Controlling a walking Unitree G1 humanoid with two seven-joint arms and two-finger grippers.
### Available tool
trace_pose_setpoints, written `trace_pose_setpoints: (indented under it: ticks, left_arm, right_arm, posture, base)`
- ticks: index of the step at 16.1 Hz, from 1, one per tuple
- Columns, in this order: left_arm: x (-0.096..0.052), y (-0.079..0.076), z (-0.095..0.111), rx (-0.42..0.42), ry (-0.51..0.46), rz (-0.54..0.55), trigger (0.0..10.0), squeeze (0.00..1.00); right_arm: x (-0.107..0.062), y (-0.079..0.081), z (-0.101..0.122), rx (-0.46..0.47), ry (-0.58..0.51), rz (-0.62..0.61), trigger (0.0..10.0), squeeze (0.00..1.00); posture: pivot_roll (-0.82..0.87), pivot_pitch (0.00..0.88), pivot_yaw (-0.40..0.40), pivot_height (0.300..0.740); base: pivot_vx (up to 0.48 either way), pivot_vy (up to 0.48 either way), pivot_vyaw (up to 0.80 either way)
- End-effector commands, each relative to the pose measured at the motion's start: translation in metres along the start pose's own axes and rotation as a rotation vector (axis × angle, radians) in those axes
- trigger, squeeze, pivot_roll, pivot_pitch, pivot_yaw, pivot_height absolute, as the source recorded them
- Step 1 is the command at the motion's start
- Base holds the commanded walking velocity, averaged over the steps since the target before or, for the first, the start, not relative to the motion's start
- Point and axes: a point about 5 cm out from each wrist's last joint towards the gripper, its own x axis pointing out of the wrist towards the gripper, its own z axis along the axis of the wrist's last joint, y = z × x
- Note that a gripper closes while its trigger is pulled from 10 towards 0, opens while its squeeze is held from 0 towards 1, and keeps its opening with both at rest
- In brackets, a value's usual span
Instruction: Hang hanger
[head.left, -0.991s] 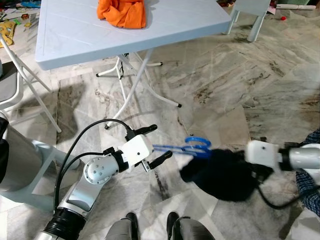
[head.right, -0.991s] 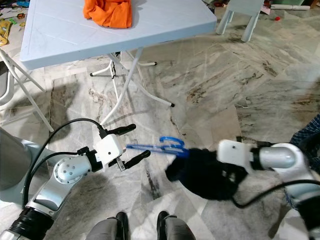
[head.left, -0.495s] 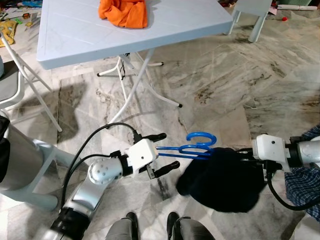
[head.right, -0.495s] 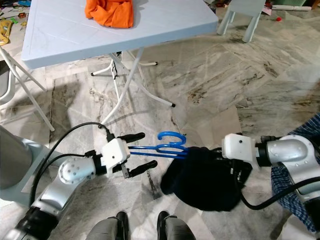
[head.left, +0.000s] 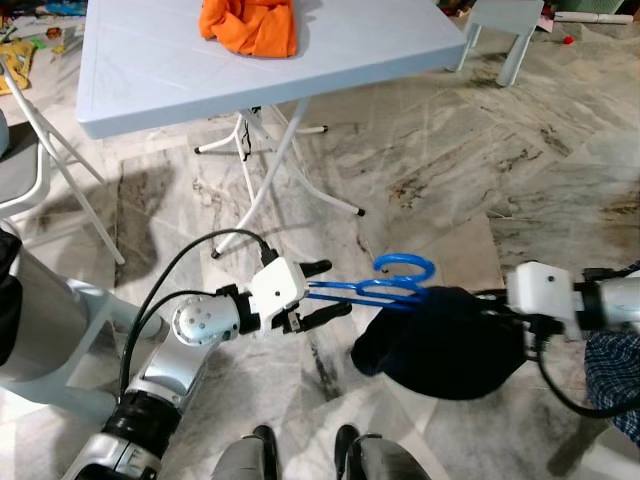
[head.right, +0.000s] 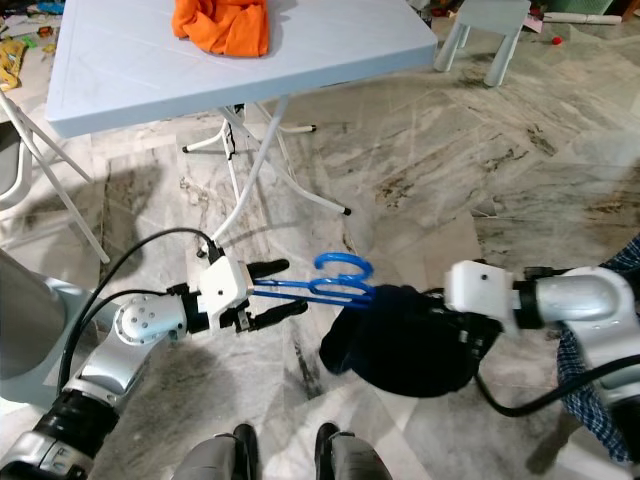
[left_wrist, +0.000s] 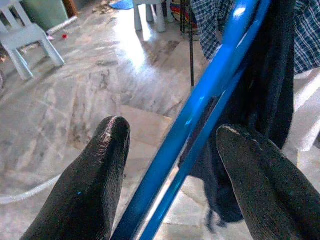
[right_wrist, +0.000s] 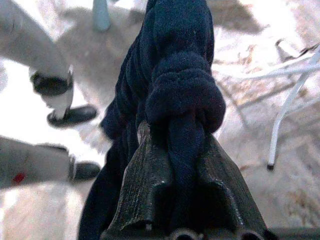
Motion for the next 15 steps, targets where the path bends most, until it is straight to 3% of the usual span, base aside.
trace_pose_setpoints:
  ticks: [1, 6, 11, 13, 15]
  left_arm:
    - [-0.003, -0.001, -0.005, 0.007, 0.033, -0.012, 10.0, 0.0]
    - [-0.002, 0.004, -0.009, 0.01, 0.036, 0.03, 10.0, 0.0]
    - [-0.003, 0.019, -0.005, 0.041, 0.055, 0.02, 10.0, 0.0]
    - [0.0, 0.031, -0.002, 0.078, 0.064, 0.042, 10.0, 0.0]
    - [0.003, 0.032, -0.001, 0.057, 0.05, 0.086, 10.0, 0.0]
  right_arm:
    - [0.004, -0.003, 0.003, -0.013, -0.039, -0.065, 10.0, 0.0]
    - [0.046, 0.007, -0.003, 0.06, -0.105, -0.188, 10.0, 0.0]
    - [0.053, -0.001, -0.006, 0.025, -0.083, -0.219, 10.0, 0.0]
    - [0.054, -0.017, -0.001, -0.016, -0.076, -0.267, 10.0, 0.0]
    - [0.054, -0.017, 0.0, -0.025, -0.072, -0.257, 10.0, 0.0]
  posture:
    - [-0.06, 0.128, 0.016, 0.74]
    - [-0.01, 0.018, 0.059, 0.74]
    - [0.0, 0.0, 0.07, 0.74]
    - [0.0, 0.0, 0.059, 0.74]
    - [0.0, 0.0, 0.045, 0.74]
  base:
    - [0.0, 0.0, 0.0]
    - [0.0, 0.0, 0.0]
    - [0.0, 0.0, 0.0]
    - [0.0, 0.0, 0.0]
    - [0.0, 0.0, 0.0]
